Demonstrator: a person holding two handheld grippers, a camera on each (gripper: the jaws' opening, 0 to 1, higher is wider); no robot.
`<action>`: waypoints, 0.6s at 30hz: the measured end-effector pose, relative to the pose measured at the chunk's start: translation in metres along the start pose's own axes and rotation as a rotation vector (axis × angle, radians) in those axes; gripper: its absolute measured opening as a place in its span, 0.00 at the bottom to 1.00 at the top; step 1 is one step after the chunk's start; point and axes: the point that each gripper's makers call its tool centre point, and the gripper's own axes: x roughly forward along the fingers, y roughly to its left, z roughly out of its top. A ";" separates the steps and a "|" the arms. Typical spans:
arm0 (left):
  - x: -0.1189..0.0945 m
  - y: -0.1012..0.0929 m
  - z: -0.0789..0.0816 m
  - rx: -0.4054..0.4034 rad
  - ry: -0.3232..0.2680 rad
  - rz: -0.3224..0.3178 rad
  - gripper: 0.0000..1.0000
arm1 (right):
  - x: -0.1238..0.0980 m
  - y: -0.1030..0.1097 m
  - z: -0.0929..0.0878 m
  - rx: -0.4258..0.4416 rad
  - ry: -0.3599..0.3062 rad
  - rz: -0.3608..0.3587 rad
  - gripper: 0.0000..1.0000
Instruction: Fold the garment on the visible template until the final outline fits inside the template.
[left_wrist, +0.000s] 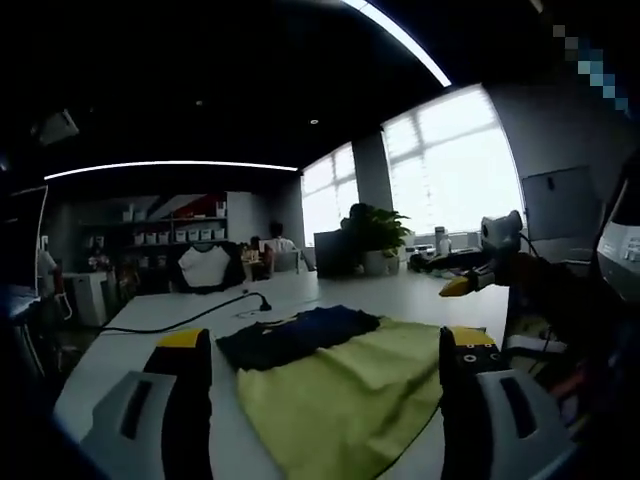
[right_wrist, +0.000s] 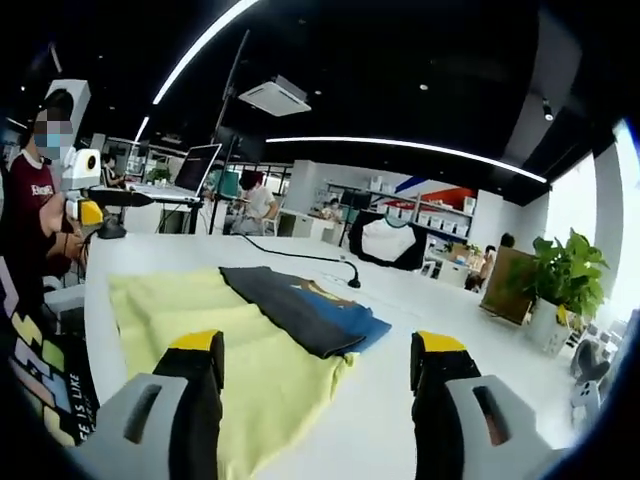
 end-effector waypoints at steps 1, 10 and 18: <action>-0.001 -0.001 -0.003 0.005 0.011 -0.003 1.00 | -0.002 0.001 -0.002 -0.003 0.003 0.001 0.83; -0.017 0.011 -0.033 -0.012 0.096 0.038 0.97 | -0.020 0.006 -0.026 0.020 0.056 -0.001 0.89; -0.022 0.005 -0.062 -0.015 0.181 0.018 0.94 | -0.030 0.021 -0.052 0.034 0.132 0.019 0.88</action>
